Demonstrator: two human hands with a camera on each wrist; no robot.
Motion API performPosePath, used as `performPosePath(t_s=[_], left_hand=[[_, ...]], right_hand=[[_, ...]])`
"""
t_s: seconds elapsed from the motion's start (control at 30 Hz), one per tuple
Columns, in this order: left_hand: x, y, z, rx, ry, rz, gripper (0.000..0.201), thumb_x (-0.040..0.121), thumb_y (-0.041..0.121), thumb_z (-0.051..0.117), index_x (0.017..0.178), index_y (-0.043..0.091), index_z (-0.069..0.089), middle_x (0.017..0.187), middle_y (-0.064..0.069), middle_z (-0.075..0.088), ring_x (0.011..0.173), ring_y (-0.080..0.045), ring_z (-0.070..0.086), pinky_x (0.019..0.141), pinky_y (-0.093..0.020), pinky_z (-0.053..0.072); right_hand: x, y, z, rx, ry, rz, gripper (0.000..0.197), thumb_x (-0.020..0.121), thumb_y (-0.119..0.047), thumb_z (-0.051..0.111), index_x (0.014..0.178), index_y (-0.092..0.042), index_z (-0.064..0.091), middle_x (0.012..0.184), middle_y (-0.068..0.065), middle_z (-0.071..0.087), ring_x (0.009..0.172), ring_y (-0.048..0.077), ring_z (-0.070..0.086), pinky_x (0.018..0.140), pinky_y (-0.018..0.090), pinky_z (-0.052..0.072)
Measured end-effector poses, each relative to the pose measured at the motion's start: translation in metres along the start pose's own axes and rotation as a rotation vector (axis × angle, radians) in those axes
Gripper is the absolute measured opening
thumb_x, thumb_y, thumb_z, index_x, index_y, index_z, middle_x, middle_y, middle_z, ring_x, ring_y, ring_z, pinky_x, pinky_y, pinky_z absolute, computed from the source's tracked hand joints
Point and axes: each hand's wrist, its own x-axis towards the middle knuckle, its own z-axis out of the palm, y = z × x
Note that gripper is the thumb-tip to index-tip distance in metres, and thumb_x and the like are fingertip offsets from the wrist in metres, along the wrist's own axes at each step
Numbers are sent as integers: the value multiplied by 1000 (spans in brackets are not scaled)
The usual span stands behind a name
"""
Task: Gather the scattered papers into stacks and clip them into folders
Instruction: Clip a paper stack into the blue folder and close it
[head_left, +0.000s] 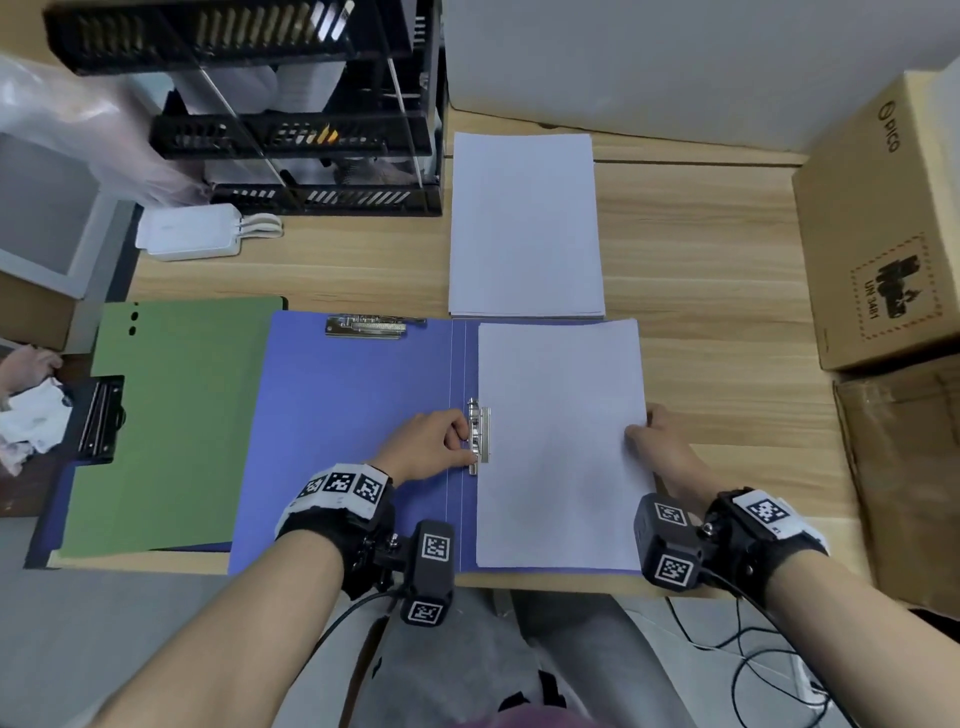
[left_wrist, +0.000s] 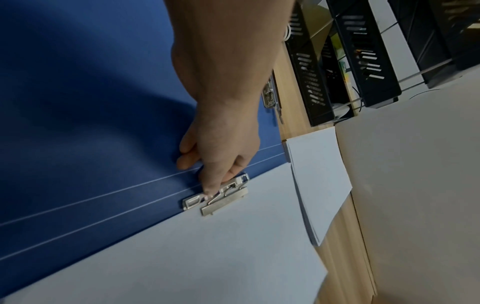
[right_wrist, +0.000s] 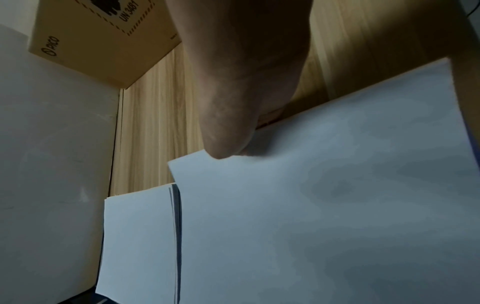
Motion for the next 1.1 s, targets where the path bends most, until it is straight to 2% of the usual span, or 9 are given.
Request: performPosePath(t_s=[0.1, 0.2, 0.3, 0.53, 0.73, 0.87, 0.97, 1.03, 1.1], left_hand=[[2, -5, -7, -116, -60, -32, 3, 94, 18, 55, 92, 19, 58, 77, 5, 62, 63, -17, 62, 66, -27, 46], [1, -9, -21, -151, -99, -20, 9, 92, 12, 56, 95, 20, 58, 76, 4, 62, 63, -13, 60, 71, -29, 48], [1, -9, -41, -181, -49, 15, 14, 90, 10, 57, 98, 20, 62, 78, 4, 63, 66, -9, 58, 75, -28, 49], [23, 18, -83, -382, 207, 78, 19, 96, 6, 50, 102, 18, 63, 91, 0, 63, 73, -13, 58, 72, -29, 51], [62, 49, -113, -421, 415, 68, 38, 94, 2, 46, 129, 10, 59, 117, -3, 59, 95, -9, 55, 72, -4, 41], [85, 55, -122, -386, 446, -34, 44, 96, 5, 46, 139, 9, 50, 134, -6, 55, 115, -20, 55, 96, -32, 47], [104, 55, -118, -416, 390, -105, 25, 93, 5, 48, 108, 17, 64, 110, -5, 64, 104, -28, 58, 82, -37, 50], [115, 55, -113, -402, 381, -153, 32, 90, 2, 45, 75, 30, 44, 80, 10, 47, 89, -16, 44, 62, -22, 35], [122, 56, -109, -413, 380, -184, 21, 87, 3, 43, 80, 23, 45, 86, 6, 44, 86, -14, 38, 62, -24, 30]], right_hand=[[-9, 0, -1, -21, 67, -5, 34, 89, 3, 40, 118, -14, 43, 101, 2, 60, 85, 21, 61, 63, 33, 50], [-7, 3, -3, -144, 178, -67, 36, 75, -6, 42, 100, -25, 60, 103, -2, 69, 96, 26, 63, 86, 44, 53], [25, 17, -10, -169, 206, -107, 50, 66, -14, 40, 109, -26, 63, 108, 4, 70, 100, 28, 63, 91, 49, 52], [0, -64, 10, -114, 191, -135, 29, 95, -4, 44, 119, -12, 59, 106, 5, 57, 97, 20, 52, 71, 26, 40], [41, -110, 4, -145, 162, -150, 31, 99, -13, 42, 127, -7, 55, 117, 11, 59, 99, 19, 49, 84, 29, 37], [69, -134, 1, -147, 140, -169, 34, 96, -3, 38, 125, 5, 54, 113, 17, 59, 92, 17, 47, 78, 27, 36], [91, -145, 3, -176, 104, -157, 31, 90, 1, 36, 112, 8, 56, 92, 15, 55, 80, 18, 44, 65, 27, 35], [105, -148, 4, -233, 74, -111, 25, 86, 1, 35, 97, -3, 57, 87, 10, 51, 74, 19, 43, 55, 27, 34], [117, -150, 6, -292, 76, -99, 25, 75, -5, 34, 88, -8, 56, 89, 11, 53, 74, 24, 47, 58, 29, 39]])
